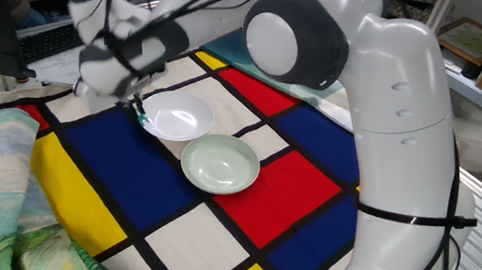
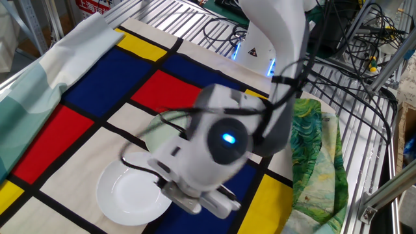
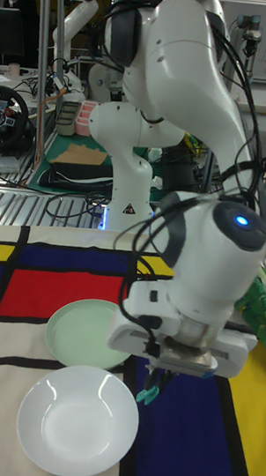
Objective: Use a clamp
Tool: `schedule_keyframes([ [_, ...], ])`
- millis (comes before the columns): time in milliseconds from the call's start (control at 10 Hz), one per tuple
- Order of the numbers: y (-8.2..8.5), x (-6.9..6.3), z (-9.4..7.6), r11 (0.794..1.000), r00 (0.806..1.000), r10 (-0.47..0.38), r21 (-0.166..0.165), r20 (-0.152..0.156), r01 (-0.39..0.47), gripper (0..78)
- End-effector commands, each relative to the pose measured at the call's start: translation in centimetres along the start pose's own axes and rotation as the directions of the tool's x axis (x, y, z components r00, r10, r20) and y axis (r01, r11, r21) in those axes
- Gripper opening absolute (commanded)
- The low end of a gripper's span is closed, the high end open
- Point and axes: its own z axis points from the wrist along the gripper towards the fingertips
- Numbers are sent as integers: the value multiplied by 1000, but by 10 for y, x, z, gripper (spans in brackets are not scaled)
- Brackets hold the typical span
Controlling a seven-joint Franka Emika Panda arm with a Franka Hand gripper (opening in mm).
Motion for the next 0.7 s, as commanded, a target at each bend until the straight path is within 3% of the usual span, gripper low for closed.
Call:
schedule_keyframes([
  [100,-23,1,-19,995,999,26,-92,-40,-29,12],
  [300,-29,3,-22,994,998,28,-102,-48,-32,12],
  [400,-37,4,-27,993,998,22,-114,-66,-29,12],
  [500,-41,3,-29,990,997,28,-139,-71,-38,12],
  [700,-48,1,-29,987,997,24,-155,-74,-35,12],
])
